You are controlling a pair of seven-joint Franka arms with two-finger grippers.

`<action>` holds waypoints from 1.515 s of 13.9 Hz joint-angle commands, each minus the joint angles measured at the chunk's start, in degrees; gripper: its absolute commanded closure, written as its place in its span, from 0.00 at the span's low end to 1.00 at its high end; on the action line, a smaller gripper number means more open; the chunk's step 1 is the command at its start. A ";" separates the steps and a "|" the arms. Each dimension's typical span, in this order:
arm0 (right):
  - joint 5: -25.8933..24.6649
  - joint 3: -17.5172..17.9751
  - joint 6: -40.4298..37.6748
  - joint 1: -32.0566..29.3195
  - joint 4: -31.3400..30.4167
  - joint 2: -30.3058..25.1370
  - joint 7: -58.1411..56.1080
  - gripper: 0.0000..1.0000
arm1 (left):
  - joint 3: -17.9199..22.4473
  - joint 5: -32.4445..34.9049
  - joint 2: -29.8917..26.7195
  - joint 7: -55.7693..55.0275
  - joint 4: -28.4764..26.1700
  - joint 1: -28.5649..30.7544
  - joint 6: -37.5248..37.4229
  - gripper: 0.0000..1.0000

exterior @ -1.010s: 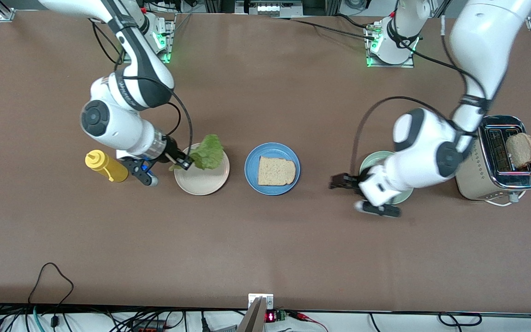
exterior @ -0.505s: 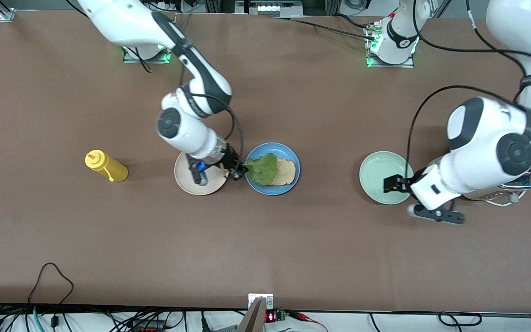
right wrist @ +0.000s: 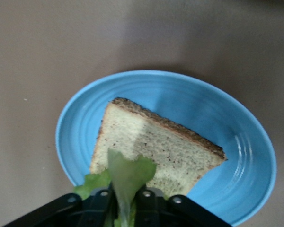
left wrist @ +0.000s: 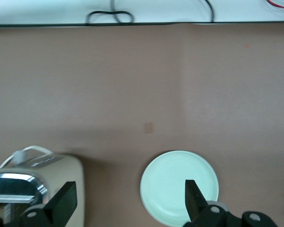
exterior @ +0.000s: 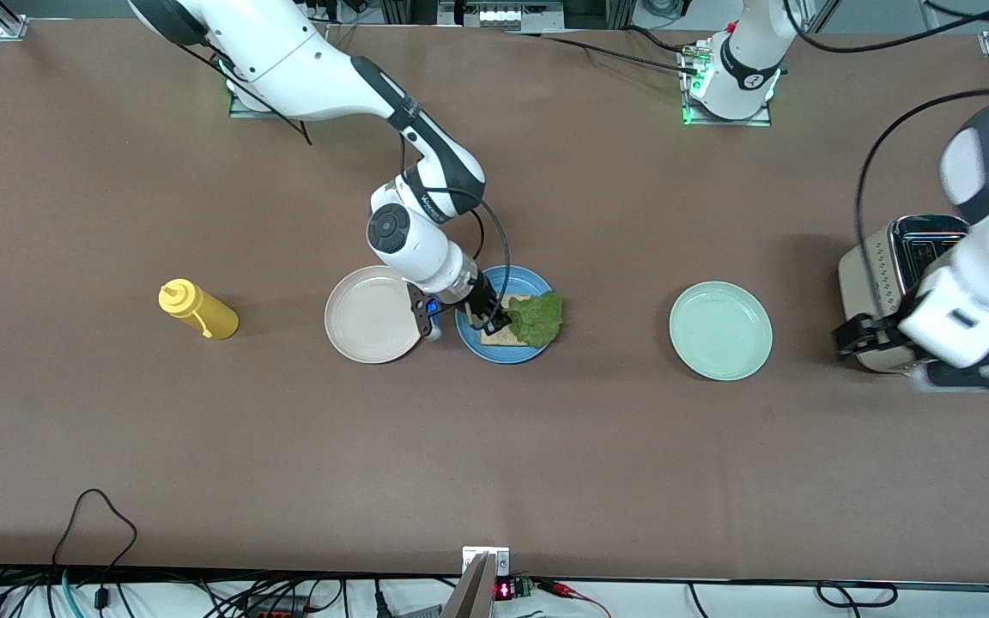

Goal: Make sandwich in blue plate with both arms
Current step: 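Release the lettuce and move the right gripper back toward the yellow bottle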

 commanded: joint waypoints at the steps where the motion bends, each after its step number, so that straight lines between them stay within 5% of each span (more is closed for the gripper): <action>1: 0.07 -0.64 -0.32 -0.28 0.97 -0.10 -2.75 0.00 | 0.84 -1.17 -6.01 2.22 -1.53 -0.25 -6.89 0.00; 5: -0.11 -2.92 -8.28 -1.58 -0.79 -5.71 -7.75 0.00 | -1.87 -4.94 -14.80 3.11 -11.62 3.95 -5.43 0.00; 11: -0.37 -3.01 -29.57 -13.27 -6.93 -22.31 -26.89 0.00 | -2.77 -4.69 -18.33 3.02 -15.77 5.03 -6.21 0.00; 15: -0.37 -2.66 -39.31 -23.10 -14.05 -33.65 -49.63 0.00 | -3.64 -4.16 -18.33 3.02 -15.60 4.85 -8.84 0.00; 21: -0.46 -2.48 -48.04 -38.75 -22.13 -42.37 -91.37 0.00 | -3.73 -4.07 -18.42 2.14 -15.95 5.11 -6.66 0.00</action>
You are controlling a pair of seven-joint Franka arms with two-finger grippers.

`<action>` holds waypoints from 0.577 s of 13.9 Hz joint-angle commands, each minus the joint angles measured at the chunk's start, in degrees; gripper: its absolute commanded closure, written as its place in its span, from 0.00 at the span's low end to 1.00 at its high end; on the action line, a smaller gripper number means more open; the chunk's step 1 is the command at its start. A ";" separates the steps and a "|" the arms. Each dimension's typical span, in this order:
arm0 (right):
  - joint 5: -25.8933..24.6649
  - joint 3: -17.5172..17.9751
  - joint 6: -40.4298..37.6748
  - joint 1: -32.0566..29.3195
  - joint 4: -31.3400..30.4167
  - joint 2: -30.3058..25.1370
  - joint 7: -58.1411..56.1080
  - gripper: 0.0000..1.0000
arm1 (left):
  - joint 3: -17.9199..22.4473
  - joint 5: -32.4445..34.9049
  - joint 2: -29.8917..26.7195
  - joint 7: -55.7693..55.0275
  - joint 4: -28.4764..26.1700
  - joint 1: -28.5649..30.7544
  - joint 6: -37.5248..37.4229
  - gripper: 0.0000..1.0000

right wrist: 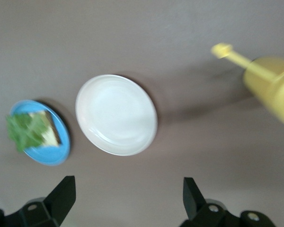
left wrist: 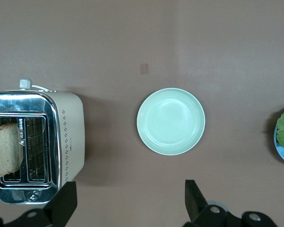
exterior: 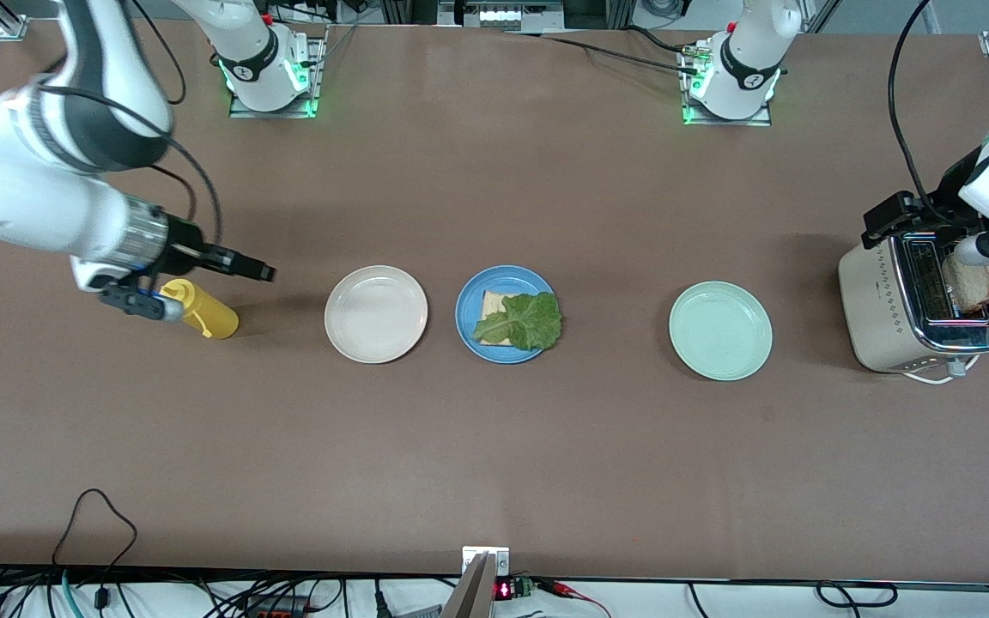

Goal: Make sandwich in blue plate with both arms
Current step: 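Release the lettuce and move the right gripper back toward the yellow bottle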

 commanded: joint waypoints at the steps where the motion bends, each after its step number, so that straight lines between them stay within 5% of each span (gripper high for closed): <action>1: -0.22 1.28 0.06 -6.37 -6.75 -4.87 -16.74 0.00 | -0.81 0.16 -1.55 0.05 -1.65 1.24 1.15 0.00; 8: -5.32 1.37 1.37 -20.35 -9.93 -4.45 -51.91 0.00 | -1.08 0.43 -1.20 -1.80 0.02 1.06 -0.79 0.00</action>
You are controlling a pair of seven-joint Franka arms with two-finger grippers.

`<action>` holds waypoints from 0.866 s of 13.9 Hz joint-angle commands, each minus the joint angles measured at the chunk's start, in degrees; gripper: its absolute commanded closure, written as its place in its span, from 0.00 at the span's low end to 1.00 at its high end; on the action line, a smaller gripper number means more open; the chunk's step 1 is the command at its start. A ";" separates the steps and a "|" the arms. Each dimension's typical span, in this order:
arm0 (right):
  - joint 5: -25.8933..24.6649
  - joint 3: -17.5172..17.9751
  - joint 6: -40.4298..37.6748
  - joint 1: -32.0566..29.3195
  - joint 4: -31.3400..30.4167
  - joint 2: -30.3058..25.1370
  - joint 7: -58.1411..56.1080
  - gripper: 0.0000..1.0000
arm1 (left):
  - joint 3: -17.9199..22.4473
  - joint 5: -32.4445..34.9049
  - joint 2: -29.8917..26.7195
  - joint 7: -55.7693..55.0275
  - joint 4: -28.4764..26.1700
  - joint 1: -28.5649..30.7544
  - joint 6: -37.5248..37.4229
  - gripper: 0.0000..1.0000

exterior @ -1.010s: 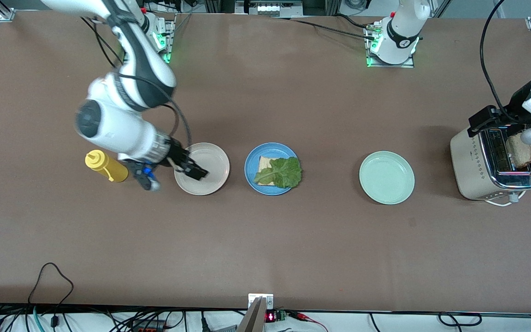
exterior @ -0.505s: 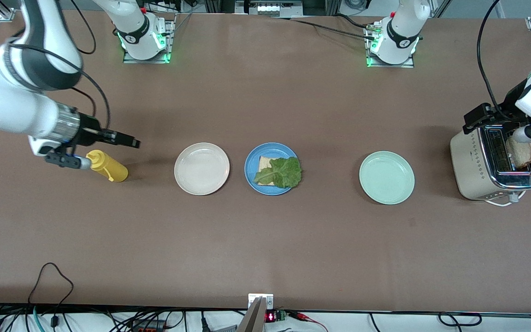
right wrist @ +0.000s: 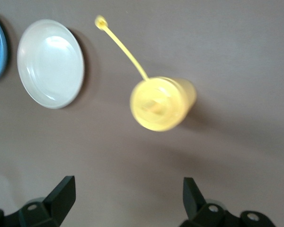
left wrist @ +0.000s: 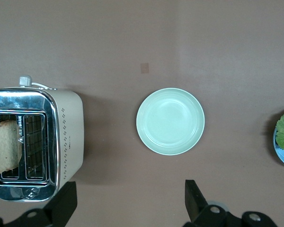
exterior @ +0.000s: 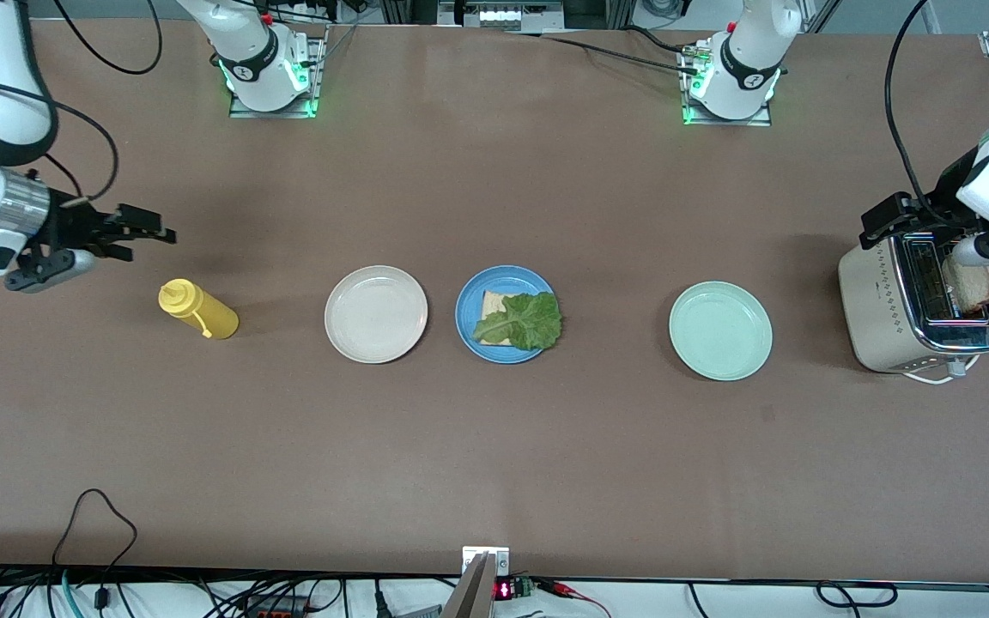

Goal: Make sandwich in blue plate with both arms
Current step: 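Release the lettuce and move the right gripper back toward the yellow bottle, then grasp the yellow squeeze bottle with the right gripper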

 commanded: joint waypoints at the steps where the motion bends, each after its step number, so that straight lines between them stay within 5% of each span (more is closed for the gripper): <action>1: -0.97 1.32 2.34 -4.53 -1.14 0.69 -11.33 0.00 | -0.54 0.32 -1.13 -0.49 -0.03 0.78 -0.68 0.00; 9: 0.69 1.93 15.70 -12.97 -1.40 10.88 -42.19 0.00 | -0.62 0.23 -1.56 -0.05 -0.73 0.95 -0.77 0.00; 12: 7.19 10.25 19.65 -22.35 -1.14 15.62 -55.71 0.00 | -0.62 0.23 -2.09 -0.05 -1.52 0.95 -0.68 0.00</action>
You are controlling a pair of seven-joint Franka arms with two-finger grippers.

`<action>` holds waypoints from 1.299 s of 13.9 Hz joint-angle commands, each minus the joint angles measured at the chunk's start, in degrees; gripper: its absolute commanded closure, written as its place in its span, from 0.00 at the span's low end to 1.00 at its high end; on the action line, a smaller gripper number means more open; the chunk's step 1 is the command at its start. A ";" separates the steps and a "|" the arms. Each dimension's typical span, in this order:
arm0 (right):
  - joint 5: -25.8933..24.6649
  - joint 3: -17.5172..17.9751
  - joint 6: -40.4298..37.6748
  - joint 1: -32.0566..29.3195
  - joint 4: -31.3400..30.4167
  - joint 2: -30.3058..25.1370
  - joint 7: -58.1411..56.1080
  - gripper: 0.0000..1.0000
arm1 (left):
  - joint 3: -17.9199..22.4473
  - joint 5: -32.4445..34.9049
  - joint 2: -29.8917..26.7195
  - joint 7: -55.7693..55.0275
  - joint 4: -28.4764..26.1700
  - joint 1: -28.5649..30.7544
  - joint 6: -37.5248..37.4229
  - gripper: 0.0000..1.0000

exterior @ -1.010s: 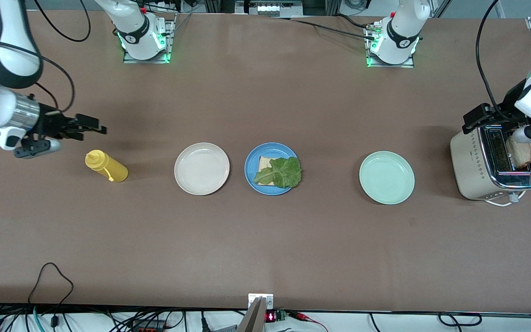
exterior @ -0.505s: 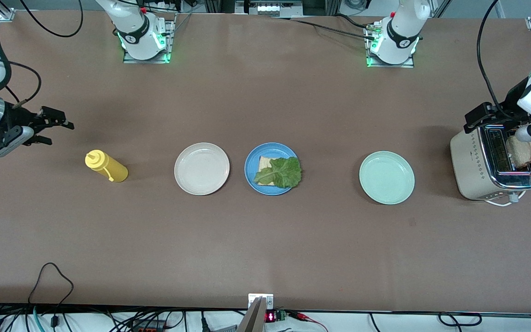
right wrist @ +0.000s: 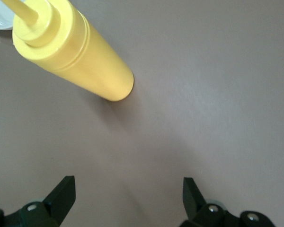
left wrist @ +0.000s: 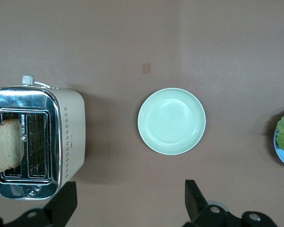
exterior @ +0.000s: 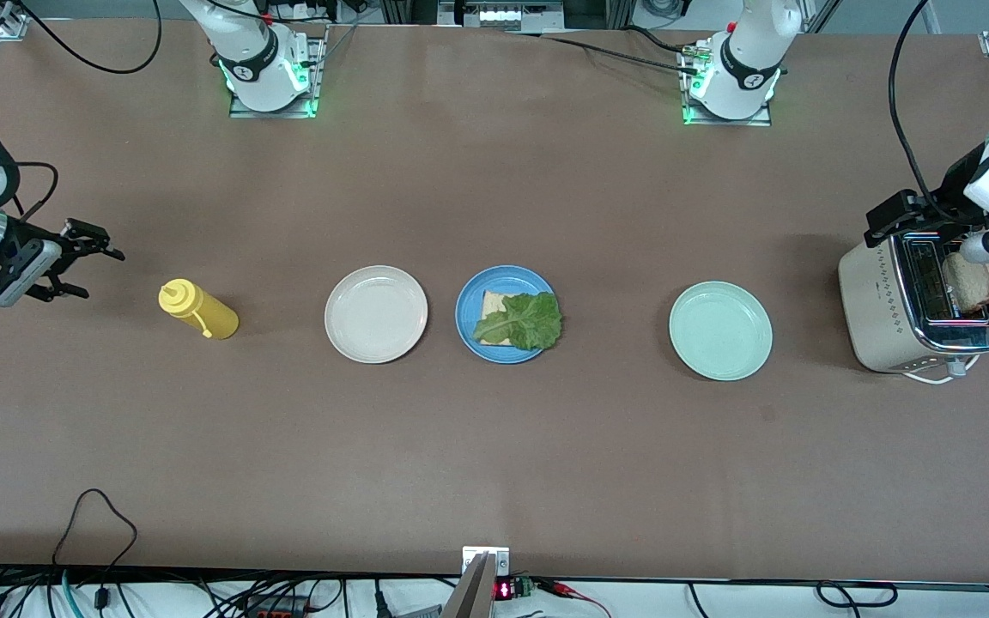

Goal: Make sandwich in blue plate with both arms
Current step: 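Grasp the yellow squeeze bottle with the right gripper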

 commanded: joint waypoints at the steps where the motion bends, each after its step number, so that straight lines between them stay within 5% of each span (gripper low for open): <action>1: 4.26 8.10 2.98 -9.28 0.48 4.46 -10.55 0.00 | -0.61 0.23 -1.68 0.04 -1.49 0.61 -0.46 0.00; 10: 27.01 10.93 -2.72 -12.73 4.61 13.97 -39.12 0.00 | -0.61 0.41 -1.68 0.13 -1.49 0.61 -0.37 0.00; 18: 32.40 13.39 -7.82 -15.98 4.53 19.06 -49.77 0.00 | -0.61 0.41 -1.68 -0.04 -1.40 0.61 -0.02 0.00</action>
